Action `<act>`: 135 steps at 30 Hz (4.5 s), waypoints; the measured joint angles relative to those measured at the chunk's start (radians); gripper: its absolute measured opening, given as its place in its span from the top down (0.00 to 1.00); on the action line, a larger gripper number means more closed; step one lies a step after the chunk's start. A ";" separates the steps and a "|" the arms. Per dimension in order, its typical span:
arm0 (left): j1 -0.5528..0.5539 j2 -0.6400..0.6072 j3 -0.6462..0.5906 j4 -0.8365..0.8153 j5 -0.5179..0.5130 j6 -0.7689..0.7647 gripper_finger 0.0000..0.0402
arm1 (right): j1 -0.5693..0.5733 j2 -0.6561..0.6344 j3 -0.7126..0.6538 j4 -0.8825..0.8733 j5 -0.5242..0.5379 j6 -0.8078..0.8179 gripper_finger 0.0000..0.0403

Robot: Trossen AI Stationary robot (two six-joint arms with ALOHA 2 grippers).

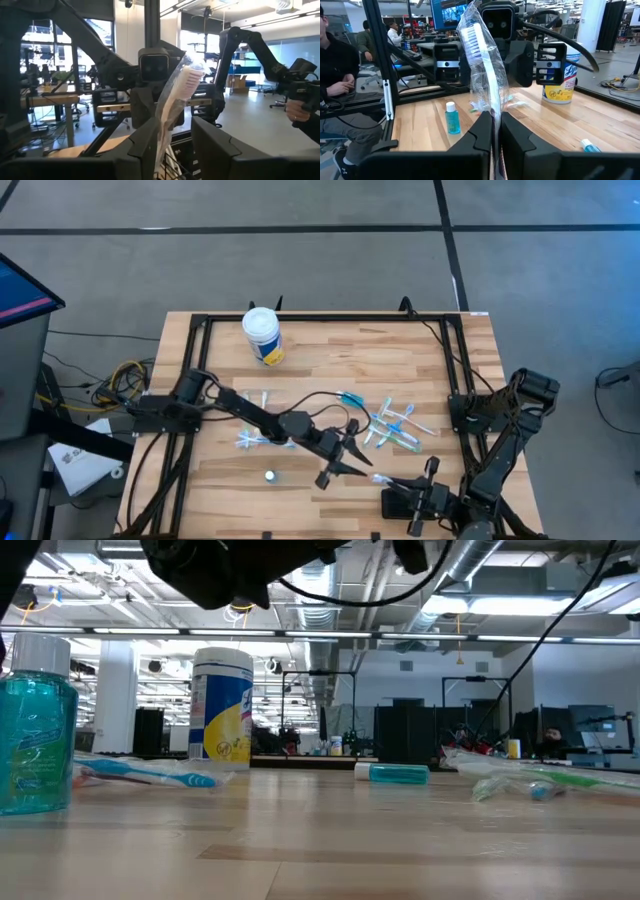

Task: Pick & Place toothbrushing station
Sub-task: Put the top left violet toothbrush into the wire organizer

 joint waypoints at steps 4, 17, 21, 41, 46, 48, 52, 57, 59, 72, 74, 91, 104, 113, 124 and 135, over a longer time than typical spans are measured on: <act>-0.013 0.035 0.054 0.001 0.001 0.000 0.68 | -0.003 0.000 0.000 0.000 0.000 0.000 0.97; -0.011 0.109 0.160 -0.034 -0.031 0.024 0.67 | -0.002 0.000 0.000 0.001 -0.004 0.000 0.97; -0.011 0.109 0.169 -0.039 -0.056 0.072 0.67 | -0.009 0.000 0.000 0.001 -0.013 0.000 0.97; -0.018 0.109 0.192 -0.094 -0.058 0.074 0.86 | -0.016 0.000 0.000 0.008 -0.047 -0.026 0.96; -0.017 0.108 0.192 -0.092 -0.050 0.079 0.97 | -0.016 0.000 0.000 -0.001 -0.048 0.001 0.93; -0.017 0.108 0.192 -0.094 -0.050 0.078 0.97 | -0.016 0.000 0.000 -0.007 -0.048 0.004 0.93; -0.016 0.108 0.192 -0.100 -0.049 0.069 0.99 | -0.013 0.000 0.000 -0.010 -0.052 0.000 0.91; -0.009 0.107 0.192 -0.113 -0.040 0.040 0.99 | 0.016 0.000 0.000 -0.011 -0.049 -0.011 0.88; -0.007 0.107 0.192 -0.120 -0.042 0.033 0.99 | 0.032 0.000 0.000 -0.011 -0.028 -0.011 0.87; -0.001 0.106 0.192 -0.185 -0.022 0.017 0.99 | 0.078 -0.039 0.000 -0.011 0.051 -0.083 0.80; -0.001 0.106 0.192 -0.191 -0.022 0.018 0.99 | 0.078 -0.058 0.000 -0.011 0.053 -0.110 0.80; -0.007 0.092 0.324 -0.523 -0.014 0.103 0.99 | 0.078 -0.198 0.000 -0.115 0.053 -0.193 0.80; -0.022 0.092 0.409 -0.669 0.045 0.176 0.99 | 0.063 -0.265 0.000 -0.203 0.052 -0.193 0.80; -0.021 0.097 0.410 -0.668 0.034 0.200 0.99 | 0.045 -0.266 0.000 -0.223 0.052 -0.192 0.80; -0.010 0.098 0.410 -0.679 0.016 0.209 0.99 | 0.044 -0.265 0.000 -0.231 0.052 -0.193 0.80; -0.006 0.176 0.471 -0.693 0.013 0.203 0.99 | 0.030 -0.264 0.000 -0.241 0.052 -0.192 0.80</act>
